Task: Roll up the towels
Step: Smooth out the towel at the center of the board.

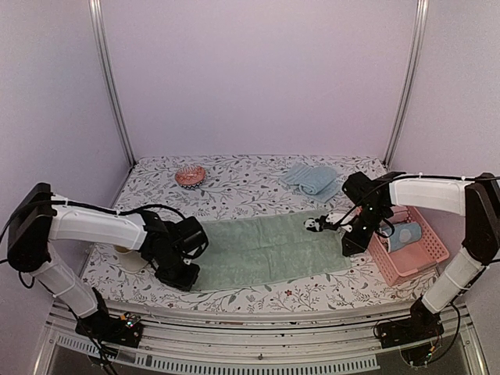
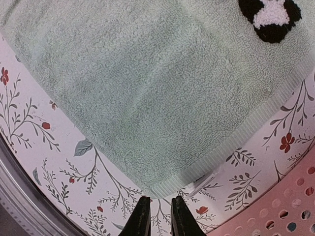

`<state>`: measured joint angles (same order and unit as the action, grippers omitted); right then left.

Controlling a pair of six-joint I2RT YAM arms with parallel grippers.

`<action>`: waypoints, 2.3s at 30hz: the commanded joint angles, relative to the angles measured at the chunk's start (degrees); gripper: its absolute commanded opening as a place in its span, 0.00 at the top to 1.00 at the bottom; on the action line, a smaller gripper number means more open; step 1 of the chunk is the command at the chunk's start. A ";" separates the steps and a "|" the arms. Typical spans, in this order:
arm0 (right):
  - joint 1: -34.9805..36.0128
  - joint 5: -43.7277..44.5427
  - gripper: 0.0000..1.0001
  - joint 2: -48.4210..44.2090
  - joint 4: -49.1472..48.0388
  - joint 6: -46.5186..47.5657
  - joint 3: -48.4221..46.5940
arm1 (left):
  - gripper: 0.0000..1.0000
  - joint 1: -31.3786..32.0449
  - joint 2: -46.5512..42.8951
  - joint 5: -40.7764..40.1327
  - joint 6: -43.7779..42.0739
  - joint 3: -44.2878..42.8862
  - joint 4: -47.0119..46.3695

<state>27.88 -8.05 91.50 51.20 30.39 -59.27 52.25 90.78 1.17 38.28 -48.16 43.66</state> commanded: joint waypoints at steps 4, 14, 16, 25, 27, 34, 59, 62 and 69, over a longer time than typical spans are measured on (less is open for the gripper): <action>0.33 -1.10 0.82 0.34 -1.41 -0.79 -0.93 | 0.92 0.80 -7.69 4.56 6.30 12.53 2.39; -2.00 -2.21 0.82 4.86 -1.54 -1.09 -9.25 | 0.84 0.96 -11.55 7.36 -1.52 5.02 1.11; -3.08 -2.47 0.82 6.49 -1.35 -1.54 -13.02 | 0.82 -1.12 -11.39 5.47 -3.72 0.97 2.68; -4.93 -3.93 0.82 18.98 -2.72 -2.53 -27.69 | 0.81 -16.61 -3.51 -2.23 -11.31 -9.53 -3.26; -5.02 -5.21 0.82 21.97 -2.04 -2.75 -30.85 | 0.86 -18.97 -0.99 -0.56 -12.25 -11.25 -7.19; -5.09 -4.34 0.82 29.78 -2.42 -2.65 -35.94 | 1.00 -22.98 10.91 -1.71 -14.54 -16.39 -10.54; -8.02 -2.95 0.75 29.97 -3.88 -3.88 -40.10 | 0.83 -27.21 10.04 -0.53 -20.02 -16.35 -17.42; -9.22 -6.19 0.70 30.59 -3.72 -4.29 -40.08 | 0.80 -27.42 9.47 -1.41 -21.42 -15.75 -17.29; -9.78 -9.38 0.61 33.29 -3.25 -4.27 -42.51 | 0.58 -27.61 7.37 2.04 -22.71 -14.13 -21.23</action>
<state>18.33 -14.02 123.39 47.62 26.61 -99.77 25.26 100.64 0.56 17.15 -63.70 25.39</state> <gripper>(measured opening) 0.386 0.388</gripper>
